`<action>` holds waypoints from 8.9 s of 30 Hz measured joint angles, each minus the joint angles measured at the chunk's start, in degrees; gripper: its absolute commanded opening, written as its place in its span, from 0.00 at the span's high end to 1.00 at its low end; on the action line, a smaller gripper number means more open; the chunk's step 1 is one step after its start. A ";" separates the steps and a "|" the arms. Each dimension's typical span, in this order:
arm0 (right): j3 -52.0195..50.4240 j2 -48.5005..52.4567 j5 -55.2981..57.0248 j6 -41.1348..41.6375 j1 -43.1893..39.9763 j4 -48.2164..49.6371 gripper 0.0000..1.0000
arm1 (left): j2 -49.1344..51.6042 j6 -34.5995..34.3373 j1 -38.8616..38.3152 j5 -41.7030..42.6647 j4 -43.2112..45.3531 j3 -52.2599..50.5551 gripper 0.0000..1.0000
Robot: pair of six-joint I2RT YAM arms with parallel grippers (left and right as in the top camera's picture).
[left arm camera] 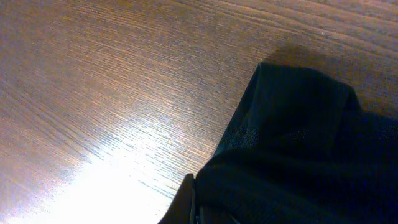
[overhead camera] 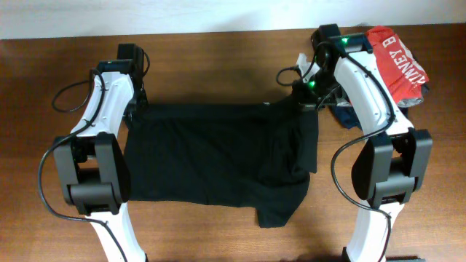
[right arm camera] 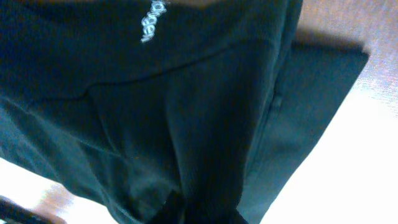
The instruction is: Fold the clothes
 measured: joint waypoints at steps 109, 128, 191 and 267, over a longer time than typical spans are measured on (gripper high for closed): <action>-66.90 -33.55 1.92 29.14 30.99 27.02 0.32 | -33.31 -9.86 0.59 18.18 16.39 -56.98 0.25; -69.88 -33.55 2.58 31.80 30.01 32.79 0.96 | -33.29 -10.38 0.55 19.28 18.10 -57.53 0.99; -54.66 -28.11 23.19 20.20 14.27 52.46 0.31 | -29.20 -6.95 0.55 17.51 34.93 -46.62 0.24; -38.53 -34.93 17.14 11.69 12.46 27.30 0.02 | -3.13 18.43 16.22 46.25 10.49 -19.71 0.99</action>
